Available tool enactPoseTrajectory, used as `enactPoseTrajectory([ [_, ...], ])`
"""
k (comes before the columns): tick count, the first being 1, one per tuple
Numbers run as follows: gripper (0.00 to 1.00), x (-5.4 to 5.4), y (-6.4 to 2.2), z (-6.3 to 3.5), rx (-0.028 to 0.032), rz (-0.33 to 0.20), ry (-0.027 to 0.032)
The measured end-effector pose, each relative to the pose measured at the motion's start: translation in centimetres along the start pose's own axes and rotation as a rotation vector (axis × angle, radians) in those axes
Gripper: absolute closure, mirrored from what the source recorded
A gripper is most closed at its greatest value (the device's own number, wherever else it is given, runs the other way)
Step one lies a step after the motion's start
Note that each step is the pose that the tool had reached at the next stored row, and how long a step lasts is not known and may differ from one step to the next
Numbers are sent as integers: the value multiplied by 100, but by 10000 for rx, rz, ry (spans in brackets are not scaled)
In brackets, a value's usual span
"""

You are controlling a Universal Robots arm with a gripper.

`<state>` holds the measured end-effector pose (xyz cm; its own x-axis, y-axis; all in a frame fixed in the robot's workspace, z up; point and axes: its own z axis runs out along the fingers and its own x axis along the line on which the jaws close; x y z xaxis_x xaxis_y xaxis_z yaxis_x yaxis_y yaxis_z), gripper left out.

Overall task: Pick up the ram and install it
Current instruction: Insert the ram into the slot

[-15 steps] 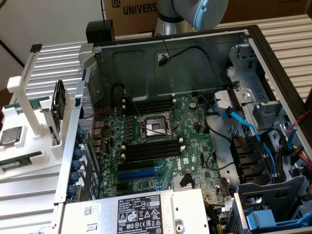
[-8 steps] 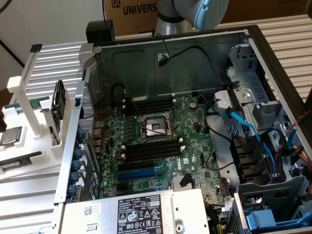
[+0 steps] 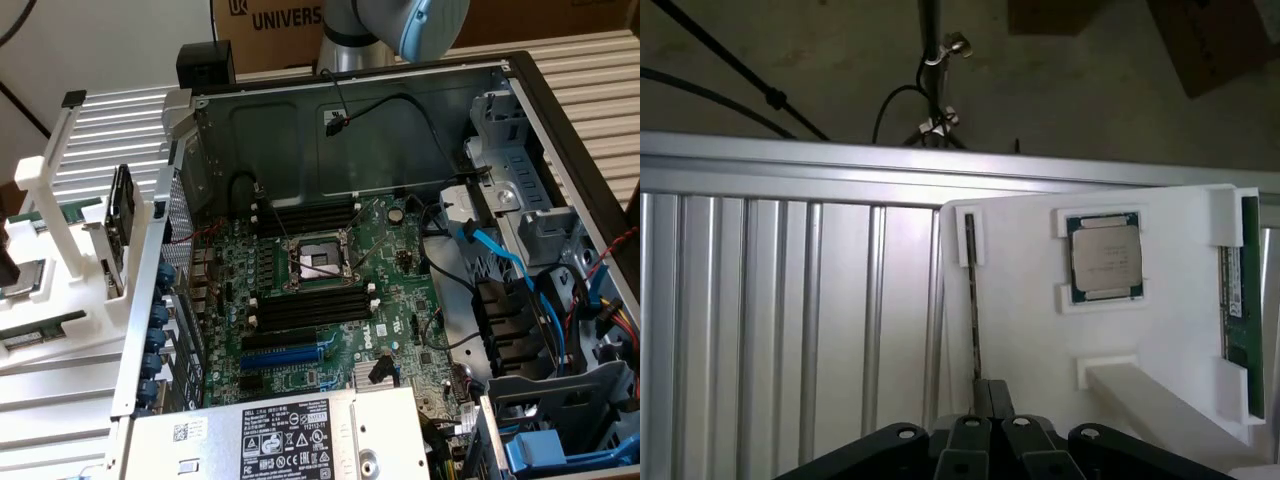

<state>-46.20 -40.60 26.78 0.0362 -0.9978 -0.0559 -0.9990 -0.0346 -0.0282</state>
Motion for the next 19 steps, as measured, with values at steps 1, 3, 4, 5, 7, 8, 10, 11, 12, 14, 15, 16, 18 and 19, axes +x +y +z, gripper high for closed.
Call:
enactPoseTrajectory([
  [1,90,1,0,14,-2,0,0],
  [3,90,3,0,52,-1,-2,-1],
  [4,90,3,0,57,-2,-2,0],
  [5,90,3,1,62,-2,-2,0],
  [7,90,3,1,76,-2,-2,0],
  [8,89,4,1,82,-2,-2,-1],
  [10,83,4,1,92,-3,-1,0],
  [11,83,5,2,97,-2,-1,0],
  [12,76,5,2,101,-2,-1,0],
  [14,76,6,1,107,-2,0,0],
  [15,76,5,0,112,-1,0,-1],
  [16,76,6,-2,116,-1,0,-1],
  [18,76,9,-27,120,-10,-2,-1],
  [19,76,10,-43,123,-21,0,-2],
])
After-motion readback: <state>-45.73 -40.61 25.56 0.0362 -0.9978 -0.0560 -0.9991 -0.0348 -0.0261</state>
